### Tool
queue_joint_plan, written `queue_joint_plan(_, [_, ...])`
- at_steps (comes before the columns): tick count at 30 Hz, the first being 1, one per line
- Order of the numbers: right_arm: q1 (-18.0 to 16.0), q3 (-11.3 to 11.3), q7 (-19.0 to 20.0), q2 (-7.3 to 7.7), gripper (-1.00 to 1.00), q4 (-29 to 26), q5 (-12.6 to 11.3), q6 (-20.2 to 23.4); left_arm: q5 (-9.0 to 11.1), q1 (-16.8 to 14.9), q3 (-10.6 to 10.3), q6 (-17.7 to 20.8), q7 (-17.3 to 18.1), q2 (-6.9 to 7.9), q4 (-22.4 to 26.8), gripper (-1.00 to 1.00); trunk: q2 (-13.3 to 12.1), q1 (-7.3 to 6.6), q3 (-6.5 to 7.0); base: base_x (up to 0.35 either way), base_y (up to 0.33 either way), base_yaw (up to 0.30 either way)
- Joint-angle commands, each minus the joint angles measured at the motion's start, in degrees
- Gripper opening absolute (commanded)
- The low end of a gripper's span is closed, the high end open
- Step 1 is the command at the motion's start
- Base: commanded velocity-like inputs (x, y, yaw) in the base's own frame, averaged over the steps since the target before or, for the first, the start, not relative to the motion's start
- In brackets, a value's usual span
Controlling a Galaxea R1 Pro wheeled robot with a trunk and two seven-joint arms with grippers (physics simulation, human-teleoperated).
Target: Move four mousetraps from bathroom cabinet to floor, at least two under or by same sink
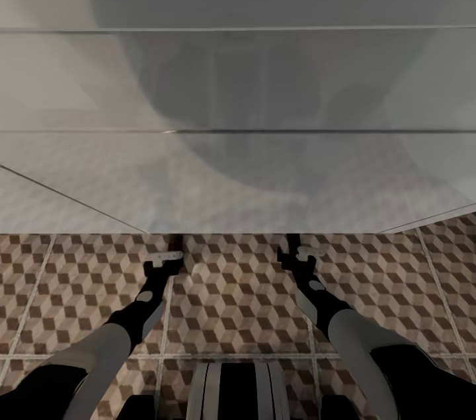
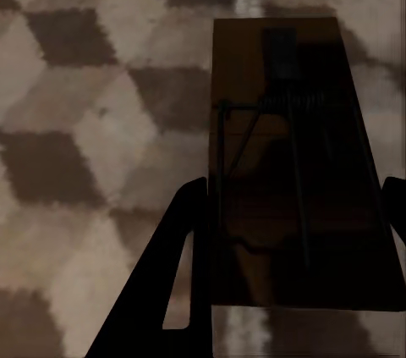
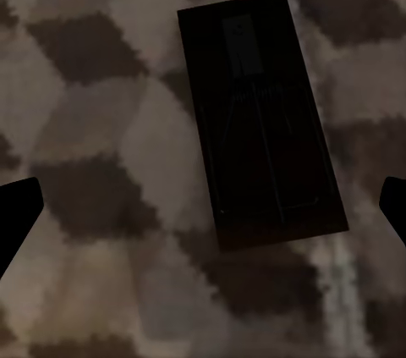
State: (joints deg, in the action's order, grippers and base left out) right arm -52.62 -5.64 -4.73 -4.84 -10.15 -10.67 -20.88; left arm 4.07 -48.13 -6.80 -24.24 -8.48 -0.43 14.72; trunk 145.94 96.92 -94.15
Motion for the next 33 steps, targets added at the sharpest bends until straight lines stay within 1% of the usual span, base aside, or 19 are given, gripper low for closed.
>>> queue_joint_plan(1, [0.0, -0.5, -0.3, 0.01, 1.00, 0.0, -0.5, -0.2, 0.4, 0.0, -1.2, -0.2, -0.6, 0.01, -0.2, -1.00, 0.0, -0.01, -0.03, 0.000, 0.000, 0.000])
queue_joint_plan(4, [0.0, -0.5, -0.3, 0.01, 1.00, 0.0, -0.5, -0.2, 0.4, 0.0, -1.9, -0.2, -1.0, -0.03, -0.4, -1.00, 0.0, -0.01, -0.03, 0.000, 0.000, 0.000])
queue_joint_plan(11, [0.0, -0.5, -0.3, 0.01, 1.00, 0.0, -0.5, -0.2, 0.4, 0.0, -2.3, -0.2, -1.2, -0.27, -0.6, -1.00, 0.0, -0.01, -0.03, 0.000, 0.000, 0.000])
queue_joint_plan(25, [0.0, -0.5, -0.3, 0.01, 1.00, 0.0, -0.5, -0.2, 0.5, 0.0, -2.4, -0.1, -1.3, -0.36, -0.8, -1.00, 0.0, -0.01, -0.03, 0.000, 0.000, 0.000])
queue_joint_plan(33, [0.0, -0.5, -0.3, 0.01, 1.00, 0.0, -0.5, -0.3, 0.5, 0.0, -2.5, 0.1, -1.3, -0.47, -2.0, -1.00, 0.0, -0.01, -0.03, 0.000, 0.000, 0.000])
